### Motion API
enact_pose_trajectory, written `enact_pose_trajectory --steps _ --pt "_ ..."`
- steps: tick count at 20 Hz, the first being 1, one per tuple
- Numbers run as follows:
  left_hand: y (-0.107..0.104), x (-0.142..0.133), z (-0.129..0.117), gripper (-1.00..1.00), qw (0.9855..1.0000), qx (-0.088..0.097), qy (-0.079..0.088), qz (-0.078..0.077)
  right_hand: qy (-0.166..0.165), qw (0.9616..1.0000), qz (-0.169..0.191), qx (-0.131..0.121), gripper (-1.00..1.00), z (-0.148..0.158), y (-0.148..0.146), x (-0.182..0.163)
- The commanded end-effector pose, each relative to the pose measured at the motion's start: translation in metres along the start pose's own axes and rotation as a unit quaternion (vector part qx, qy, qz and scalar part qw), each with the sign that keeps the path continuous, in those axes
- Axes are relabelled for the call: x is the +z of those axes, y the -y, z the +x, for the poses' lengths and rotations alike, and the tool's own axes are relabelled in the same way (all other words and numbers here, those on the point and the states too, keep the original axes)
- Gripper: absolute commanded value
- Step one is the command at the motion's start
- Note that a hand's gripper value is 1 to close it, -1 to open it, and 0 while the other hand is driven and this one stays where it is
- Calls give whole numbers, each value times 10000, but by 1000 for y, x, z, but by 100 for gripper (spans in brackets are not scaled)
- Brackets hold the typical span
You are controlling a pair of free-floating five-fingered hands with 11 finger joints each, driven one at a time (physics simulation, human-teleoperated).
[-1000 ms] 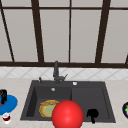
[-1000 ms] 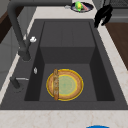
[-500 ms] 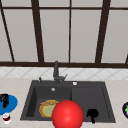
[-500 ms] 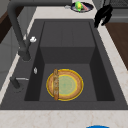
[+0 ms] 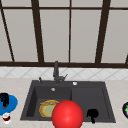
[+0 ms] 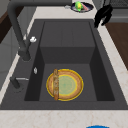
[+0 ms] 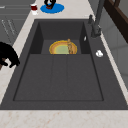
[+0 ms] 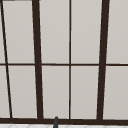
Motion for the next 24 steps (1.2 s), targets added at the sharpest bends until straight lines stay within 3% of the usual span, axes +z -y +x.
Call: enact_pose_trajectory --steps 1,2,3,4,5,12,15,17,18,20,24 --pt "5 12 -21 100 9999 -60 101 40 0 10000 0 0 0 0 0 0" --pt "4 13 -18 100 9999 27 108 63 0 10000 0 0 0 0 0 0" --pt "0 11 -11 -100 9999 86 105 51 0 10000 0 0 0 0 0 0" --pt "-17 3 11 -100 9981 -50 200 572 0 10000 0 0 0 0 0 0" --pt "-28 -1 23 -100 9975 -194 270 621 0 10000 0 0 0 0 0 0" --pt "-61 -8 61 -100 9983 4 295 509 0 10000 0 0 0 0 0 0" --pt "-61 -9 66 -100 9983 -13 294 513 0 10000 0 0 0 0 0 0" --pt "-61 -9 68 -100 9986 69 353 378 0 10000 0 0 0 0 0 0" --pt "-63 -9 67 -100 9982 178 331 463 0 10000 0 0 0 0 0 0" --pt "-58 -8 69 -100 9982 98 372 469 0 10000 0 0 0 0 0 0" --pt "-55 -5 98 -100 9981 69 376 479 0 10000 0 0 0 0 0 0"
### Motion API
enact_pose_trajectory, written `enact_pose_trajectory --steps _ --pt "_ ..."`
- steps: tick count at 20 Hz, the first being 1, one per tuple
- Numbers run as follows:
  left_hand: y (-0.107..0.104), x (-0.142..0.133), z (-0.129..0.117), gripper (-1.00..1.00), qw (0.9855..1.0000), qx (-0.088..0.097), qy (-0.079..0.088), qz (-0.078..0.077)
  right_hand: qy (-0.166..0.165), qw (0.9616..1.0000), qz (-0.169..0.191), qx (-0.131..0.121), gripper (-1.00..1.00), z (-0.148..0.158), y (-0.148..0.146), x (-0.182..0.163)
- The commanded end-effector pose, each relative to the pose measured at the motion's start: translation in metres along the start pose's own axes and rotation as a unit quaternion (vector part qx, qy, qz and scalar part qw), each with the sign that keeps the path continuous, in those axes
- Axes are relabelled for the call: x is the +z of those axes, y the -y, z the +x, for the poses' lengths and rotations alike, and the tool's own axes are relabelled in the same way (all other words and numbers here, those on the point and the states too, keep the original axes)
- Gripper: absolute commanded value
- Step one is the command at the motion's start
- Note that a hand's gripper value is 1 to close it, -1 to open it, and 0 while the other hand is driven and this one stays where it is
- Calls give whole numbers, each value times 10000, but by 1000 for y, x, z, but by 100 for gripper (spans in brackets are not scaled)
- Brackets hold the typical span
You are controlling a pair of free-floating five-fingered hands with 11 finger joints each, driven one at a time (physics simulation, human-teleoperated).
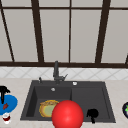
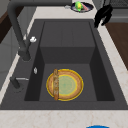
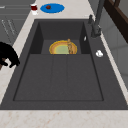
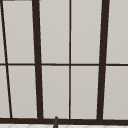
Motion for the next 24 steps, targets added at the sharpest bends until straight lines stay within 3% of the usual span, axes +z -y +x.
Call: enact_pose_trajectory --steps 1,3,7,17,24 --pt "2 1 27 -100 9999 -144 1 26 0 10000 0 0 0 0 0 0" --pt "8 3 43 -100 9999 -157 -48 -22 0 10000 0 0 0 0 0 0" --pt "15 9 77 -100 10000 0 -51 -60 0 10000 0 0 0 0 0 0" --pt "81 29 123 -100 10000 15 -4 -30 0 10000 0 0 0 0 0 0" --pt "123 25 150 -100 9997 -221 68 -47 0 10000 0 0 0 0 0 0"
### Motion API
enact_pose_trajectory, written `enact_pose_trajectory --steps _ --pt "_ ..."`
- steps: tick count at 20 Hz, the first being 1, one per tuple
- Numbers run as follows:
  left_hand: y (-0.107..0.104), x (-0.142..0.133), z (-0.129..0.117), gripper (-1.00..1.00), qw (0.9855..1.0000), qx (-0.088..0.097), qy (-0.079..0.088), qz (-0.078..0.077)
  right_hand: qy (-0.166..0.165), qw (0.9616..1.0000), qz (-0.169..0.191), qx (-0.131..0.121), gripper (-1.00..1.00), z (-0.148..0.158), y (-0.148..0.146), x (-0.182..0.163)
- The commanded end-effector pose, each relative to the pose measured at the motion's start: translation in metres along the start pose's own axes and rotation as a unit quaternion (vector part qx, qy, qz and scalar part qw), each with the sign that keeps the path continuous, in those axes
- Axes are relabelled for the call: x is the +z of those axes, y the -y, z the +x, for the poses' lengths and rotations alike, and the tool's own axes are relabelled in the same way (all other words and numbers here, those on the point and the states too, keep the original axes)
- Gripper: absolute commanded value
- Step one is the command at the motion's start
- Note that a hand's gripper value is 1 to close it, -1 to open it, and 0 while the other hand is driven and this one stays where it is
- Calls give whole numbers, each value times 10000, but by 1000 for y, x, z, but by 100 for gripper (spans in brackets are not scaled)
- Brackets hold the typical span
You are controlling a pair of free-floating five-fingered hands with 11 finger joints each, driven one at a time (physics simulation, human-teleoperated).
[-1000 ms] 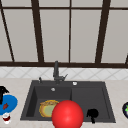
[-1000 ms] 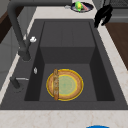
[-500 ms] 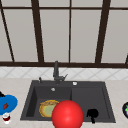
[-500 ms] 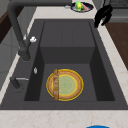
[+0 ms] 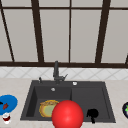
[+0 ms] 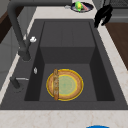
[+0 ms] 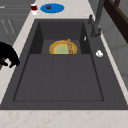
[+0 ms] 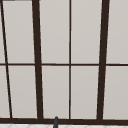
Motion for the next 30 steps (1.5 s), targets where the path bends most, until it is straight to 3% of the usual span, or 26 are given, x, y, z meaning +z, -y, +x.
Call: enact_pose_trajectory --steps 1,9,13,18,24,30 --pt "17 -10 9 -100 9996 -260 86 -18 0 10000 0 0 0 0 0 0" --pt "31 -48 0 -100 9993 -360 7 -30 0 10000 0 0 0 0 0 0" --pt "42 -45 1 -100 9999 -143 -1 18 0 10000 0 0 0 0 0 0" --pt "53 -44 7 -100 9999 -107 11 22 0 10000 0 0 0 0 0 0" --pt "56 -59 -3 -100 9997 -231 14 12 0 10000 0 0 0 0 0 0" --pt "69 -65 -14 -100 9998 -176 10 25 0 10000 0 0 0 0 0 0"
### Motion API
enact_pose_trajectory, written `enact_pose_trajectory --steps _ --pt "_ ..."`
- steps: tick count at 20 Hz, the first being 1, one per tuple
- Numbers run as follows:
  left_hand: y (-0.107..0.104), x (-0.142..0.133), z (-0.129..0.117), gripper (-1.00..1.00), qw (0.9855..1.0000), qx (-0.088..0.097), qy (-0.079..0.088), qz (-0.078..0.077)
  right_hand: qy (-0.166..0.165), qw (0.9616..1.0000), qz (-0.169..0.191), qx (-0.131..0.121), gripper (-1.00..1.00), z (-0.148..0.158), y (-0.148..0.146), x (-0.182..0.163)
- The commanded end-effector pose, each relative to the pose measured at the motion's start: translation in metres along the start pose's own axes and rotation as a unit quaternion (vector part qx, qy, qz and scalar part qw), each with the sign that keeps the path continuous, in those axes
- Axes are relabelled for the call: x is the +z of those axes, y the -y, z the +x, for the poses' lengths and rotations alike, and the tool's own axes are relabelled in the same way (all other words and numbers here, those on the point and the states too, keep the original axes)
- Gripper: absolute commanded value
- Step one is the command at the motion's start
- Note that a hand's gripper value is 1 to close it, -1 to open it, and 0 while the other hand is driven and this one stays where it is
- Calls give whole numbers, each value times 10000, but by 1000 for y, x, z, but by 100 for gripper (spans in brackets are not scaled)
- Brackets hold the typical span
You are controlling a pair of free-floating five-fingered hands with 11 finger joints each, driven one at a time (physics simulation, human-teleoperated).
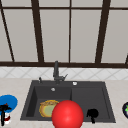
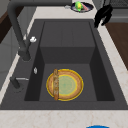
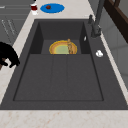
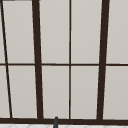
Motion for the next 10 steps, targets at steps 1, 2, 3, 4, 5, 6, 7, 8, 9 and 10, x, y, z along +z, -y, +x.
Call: enact_pose_trajectory --steps 1,2,3,4,5,6,7,8,9,10 --pt "8 -3 -8 -100 10000 -24 6 0 0 10000 0 0 0 0 0 0" --pt "8 0 -10 -100 10000 0 1 1 0 10000 0 0 0 0 0 0" --pt "9 0 -13 -100 10000 2 12 10 0 10000 0 0 0 0 0 0" --pt "10 -1 -17 -100 10000 5 20 16 0 10000 0 0 0 0 0 0" --pt "11 -1 -21 -100 10000 5 21 16 0 10000 0 0 0 0 0 0" --pt "13 0 -25 -100 10000 4 19 14 0 10000 0 0 0 0 0 0" --pt "14 1 -28 -100 10000 -33 33 19 0 10000 0 0 0 0 0 0" --pt "16 0 -31 -100 10000 -48 24 8 0 10000 0 0 0 0 0 0" --pt "17 1 -34 -100 10000 -35 30 -3 0 10000 0 0 0 0 0 0" --pt "19 1 -37 -100 10000 -43 40 -11 0 10000 0 0 0 0 0 0"
